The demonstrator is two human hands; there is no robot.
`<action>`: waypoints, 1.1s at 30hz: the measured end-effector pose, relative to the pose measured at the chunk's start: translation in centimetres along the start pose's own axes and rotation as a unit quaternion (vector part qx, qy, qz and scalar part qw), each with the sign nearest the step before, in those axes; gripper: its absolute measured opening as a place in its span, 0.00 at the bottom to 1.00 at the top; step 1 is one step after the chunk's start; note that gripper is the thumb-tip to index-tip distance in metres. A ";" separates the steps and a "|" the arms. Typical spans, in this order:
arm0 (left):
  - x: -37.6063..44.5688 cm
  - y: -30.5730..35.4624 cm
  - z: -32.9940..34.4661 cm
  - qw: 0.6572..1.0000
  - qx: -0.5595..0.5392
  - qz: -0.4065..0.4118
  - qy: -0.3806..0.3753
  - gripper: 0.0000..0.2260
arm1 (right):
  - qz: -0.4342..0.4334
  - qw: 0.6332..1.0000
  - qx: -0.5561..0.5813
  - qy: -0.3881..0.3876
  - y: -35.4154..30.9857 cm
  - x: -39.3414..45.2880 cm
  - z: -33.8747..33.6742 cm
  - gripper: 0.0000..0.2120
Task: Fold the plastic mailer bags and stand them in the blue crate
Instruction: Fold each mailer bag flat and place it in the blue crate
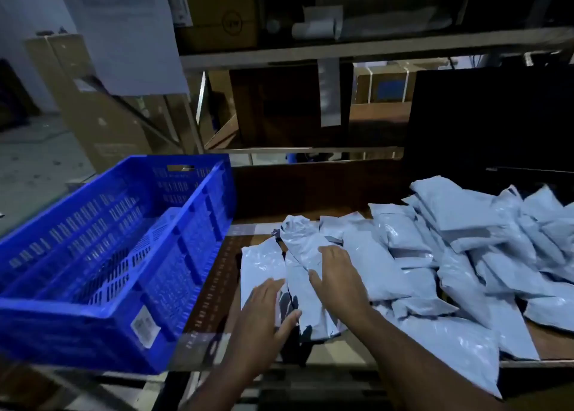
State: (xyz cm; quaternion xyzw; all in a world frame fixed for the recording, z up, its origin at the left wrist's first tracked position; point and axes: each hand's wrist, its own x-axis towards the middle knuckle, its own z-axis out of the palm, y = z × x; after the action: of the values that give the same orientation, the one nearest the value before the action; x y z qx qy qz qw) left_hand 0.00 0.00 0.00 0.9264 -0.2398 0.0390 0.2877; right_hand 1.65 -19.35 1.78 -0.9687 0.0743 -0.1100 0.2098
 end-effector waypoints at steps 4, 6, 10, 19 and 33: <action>0.2 -1.7 0.3 0.999 0.019 -0.040 0.027 0.29 | 0.002 1.000 -0.006 -0.003 0.6 1.0 0.9 0.21; 0.0 -2.8 0.6 0.998 0.046 -0.045 0.005 0.29 | -0.007 1.000 -0.023 -0.003 0.8 1.1 1.7 0.17; -0.8 -3.5 0.5 0.998 0.051 -0.045 -0.007 0.23 | -0.007 0.999 -0.020 0.026 0.8 1.1 2.2 0.16; -1.6 -3.5 -3.1 0.973 -0.092 -0.159 0.141 0.10 | -0.116 0.983 0.118 0.074 -1.6 -2.9 0.8 0.18; -1.0 -1.2 -8.0 0.666 -0.655 -0.351 0.070 0.15 | -0.120 0.992 0.001 0.030 1.0 -5.0 2.8 0.21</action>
State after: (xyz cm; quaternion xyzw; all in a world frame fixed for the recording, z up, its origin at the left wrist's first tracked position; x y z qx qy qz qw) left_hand 0.22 5.68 5.84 0.5099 0.1602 -0.1668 0.8286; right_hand -2.64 -18.23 -2.04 -0.9665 -0.0362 -0.1639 0.1942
